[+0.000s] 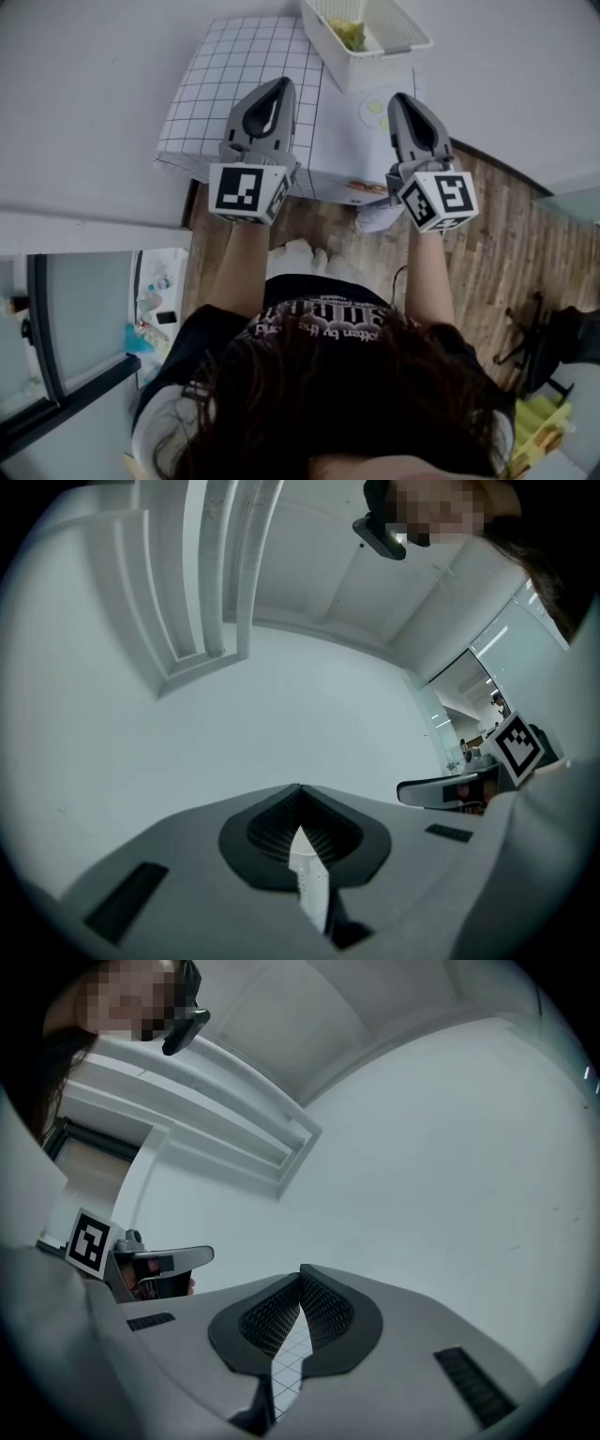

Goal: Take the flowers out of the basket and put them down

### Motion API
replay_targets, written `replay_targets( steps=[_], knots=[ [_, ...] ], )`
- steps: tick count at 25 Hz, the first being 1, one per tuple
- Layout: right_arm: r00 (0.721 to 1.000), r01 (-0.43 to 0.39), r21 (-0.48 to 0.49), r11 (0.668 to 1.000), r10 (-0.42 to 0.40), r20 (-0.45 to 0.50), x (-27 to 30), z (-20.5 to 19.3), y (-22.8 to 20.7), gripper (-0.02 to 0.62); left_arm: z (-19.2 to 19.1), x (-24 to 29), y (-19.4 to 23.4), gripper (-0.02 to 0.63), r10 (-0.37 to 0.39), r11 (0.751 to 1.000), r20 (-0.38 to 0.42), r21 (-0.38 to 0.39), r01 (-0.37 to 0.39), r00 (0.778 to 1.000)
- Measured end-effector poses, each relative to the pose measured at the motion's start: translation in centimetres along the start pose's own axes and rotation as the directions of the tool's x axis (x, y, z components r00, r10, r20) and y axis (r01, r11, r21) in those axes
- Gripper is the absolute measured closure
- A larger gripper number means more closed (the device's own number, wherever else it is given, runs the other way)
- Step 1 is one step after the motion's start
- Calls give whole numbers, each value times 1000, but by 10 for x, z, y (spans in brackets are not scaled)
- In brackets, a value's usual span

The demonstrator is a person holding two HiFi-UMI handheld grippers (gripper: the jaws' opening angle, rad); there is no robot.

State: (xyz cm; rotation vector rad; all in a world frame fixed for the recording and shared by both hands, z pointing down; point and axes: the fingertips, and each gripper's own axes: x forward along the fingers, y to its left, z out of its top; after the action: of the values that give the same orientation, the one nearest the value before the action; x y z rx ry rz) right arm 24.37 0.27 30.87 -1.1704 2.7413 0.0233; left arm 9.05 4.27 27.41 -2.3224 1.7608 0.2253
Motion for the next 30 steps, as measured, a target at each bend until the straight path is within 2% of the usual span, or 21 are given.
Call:
replay_targets(
  steps=[7, 19, 24, 30],
  knots=[
    [1000, 24, -6, 1000, -24, -5, 33, -8, -7, 572, -13, 19, 30, 609, -8, 1000, 8, -19, 9, 1000],
    [985, 170, -27, 985, -169, 21, 127, -13, -20, 572, -30, 89, 121, 609, -131, 990, 26, -46, 132, 991],
    [974, 225, -28, 974, -225, 19, 163, -16, -23, 572, -40, 114, 149, 609, -200, 979, 12, -48, 200, 980],
    [957, 288, -37, 957, -288, 21, 191, -20, -32, 572, -54, 139, 161, 609, -298, 953, -7, -50, 298, 954]
  ],
)
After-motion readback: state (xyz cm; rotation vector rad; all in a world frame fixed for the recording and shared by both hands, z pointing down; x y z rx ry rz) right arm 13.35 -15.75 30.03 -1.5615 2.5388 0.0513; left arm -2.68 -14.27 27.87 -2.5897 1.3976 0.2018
